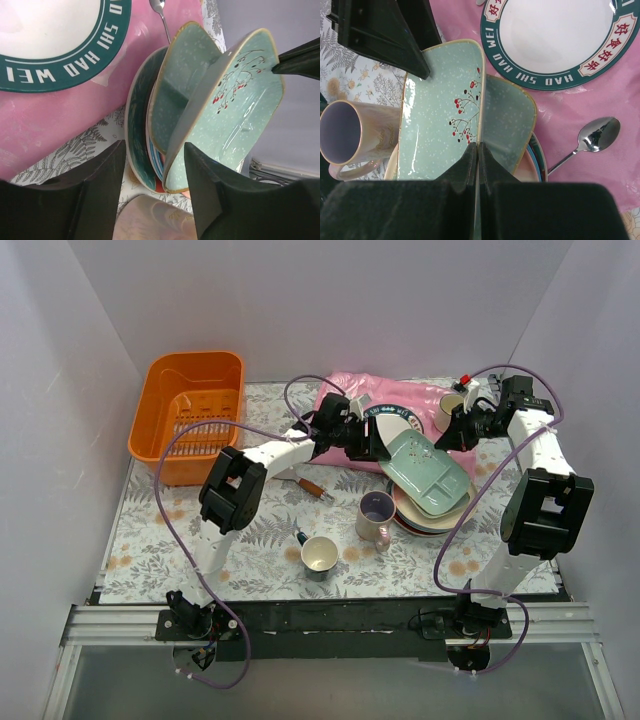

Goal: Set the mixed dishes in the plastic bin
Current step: Pick up the plate at the center of the board.

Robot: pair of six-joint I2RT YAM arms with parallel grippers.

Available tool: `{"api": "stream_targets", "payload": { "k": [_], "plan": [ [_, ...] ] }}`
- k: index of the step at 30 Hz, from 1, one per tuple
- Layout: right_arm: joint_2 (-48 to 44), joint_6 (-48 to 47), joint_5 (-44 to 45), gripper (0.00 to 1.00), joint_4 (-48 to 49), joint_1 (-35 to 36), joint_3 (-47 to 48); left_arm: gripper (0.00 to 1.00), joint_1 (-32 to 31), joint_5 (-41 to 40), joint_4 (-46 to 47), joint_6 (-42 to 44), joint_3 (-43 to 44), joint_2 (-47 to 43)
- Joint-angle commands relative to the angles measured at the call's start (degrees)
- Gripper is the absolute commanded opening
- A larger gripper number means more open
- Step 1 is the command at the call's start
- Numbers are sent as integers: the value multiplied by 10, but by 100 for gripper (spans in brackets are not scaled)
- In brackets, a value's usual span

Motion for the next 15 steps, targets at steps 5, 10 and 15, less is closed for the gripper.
{"api": "stream_targets", "payload": {
  "k": [5, 10, 15],
  "plan": [
    [-26, -14, -55, 1, -14, 0, 33, 23, -11, -6, -6, 10, 31, -7],
    [-26, -15, -44, 1, -14, 1, 33, 4, -11, -15, -14, 19, 42, -22],
    [-23, -2, -16, 1, -9, 0, 31, 0, -11, -22, -22, 26, 63, -41]
  ]
}}
